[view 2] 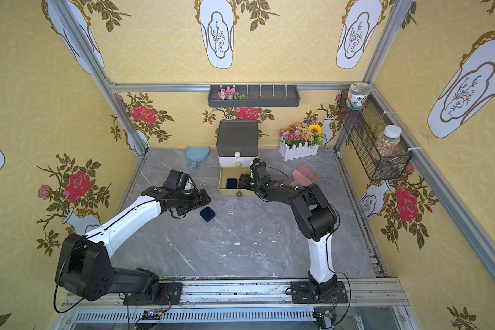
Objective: Place the brooch boxes into the drawer by color
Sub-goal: Place the brooch box in the drawer.
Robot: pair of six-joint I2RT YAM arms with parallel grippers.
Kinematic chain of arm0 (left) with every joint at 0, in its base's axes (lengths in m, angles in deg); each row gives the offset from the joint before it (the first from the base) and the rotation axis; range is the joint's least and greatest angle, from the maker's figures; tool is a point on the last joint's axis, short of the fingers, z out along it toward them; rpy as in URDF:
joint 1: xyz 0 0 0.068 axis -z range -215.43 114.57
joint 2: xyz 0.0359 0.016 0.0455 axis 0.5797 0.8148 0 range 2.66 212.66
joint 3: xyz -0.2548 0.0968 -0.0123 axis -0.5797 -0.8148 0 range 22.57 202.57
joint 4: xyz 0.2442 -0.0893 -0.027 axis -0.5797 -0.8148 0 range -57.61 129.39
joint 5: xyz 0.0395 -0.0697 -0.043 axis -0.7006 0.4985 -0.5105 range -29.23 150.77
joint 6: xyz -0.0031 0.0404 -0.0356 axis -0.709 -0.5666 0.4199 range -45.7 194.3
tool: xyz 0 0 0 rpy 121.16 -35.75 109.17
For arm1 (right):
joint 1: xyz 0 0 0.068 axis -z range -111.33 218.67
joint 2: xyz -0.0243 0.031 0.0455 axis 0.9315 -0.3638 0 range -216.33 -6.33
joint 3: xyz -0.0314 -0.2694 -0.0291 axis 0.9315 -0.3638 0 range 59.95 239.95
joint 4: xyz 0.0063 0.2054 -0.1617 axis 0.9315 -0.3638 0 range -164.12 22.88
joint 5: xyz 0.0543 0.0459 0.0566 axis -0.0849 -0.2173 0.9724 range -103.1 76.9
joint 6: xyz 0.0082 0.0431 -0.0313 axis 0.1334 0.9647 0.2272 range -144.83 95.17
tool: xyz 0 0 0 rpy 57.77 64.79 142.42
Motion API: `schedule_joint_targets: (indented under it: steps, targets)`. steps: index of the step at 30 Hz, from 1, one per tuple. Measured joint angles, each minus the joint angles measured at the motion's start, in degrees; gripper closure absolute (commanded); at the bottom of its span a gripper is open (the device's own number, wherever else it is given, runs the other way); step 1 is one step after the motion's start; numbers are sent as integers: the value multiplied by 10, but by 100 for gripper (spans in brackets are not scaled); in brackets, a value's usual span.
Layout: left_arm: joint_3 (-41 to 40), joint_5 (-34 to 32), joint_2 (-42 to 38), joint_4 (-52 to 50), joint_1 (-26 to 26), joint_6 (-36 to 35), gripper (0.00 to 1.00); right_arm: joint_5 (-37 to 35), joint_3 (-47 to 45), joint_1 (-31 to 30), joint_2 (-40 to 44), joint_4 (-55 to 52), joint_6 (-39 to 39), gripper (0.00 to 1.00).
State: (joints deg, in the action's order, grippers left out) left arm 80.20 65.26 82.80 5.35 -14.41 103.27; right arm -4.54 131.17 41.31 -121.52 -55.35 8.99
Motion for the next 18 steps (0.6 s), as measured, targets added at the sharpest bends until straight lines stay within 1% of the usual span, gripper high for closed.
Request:
schedule_joint_targets:
  steps: [4,6,8,10,15,16,18]
  targets:
    - [1,10,-6,2,0,0,0,-12,5,0,4,-15,-11,37]
    - [1,14,-10,3,0,0,0,-15,7,0,10,-29,-14,37]
    - [1,15,-12,3,0,0,0,-27,9,-2,19,-40,-23,41]
    - [1,15,-11,3,0,0,0,-30,15,-9,31,-45,-32,52]
    - [1,17,-7,4,0,0,0,-35,39,-34,35,-48,-56,93]
    - [1,17,-6,5,0,0,0,-30,46,-37,30,-49,-58,98]
    - [1,18,-6,6,0,0,0,-25,58,-38,16,-47,-62,100]
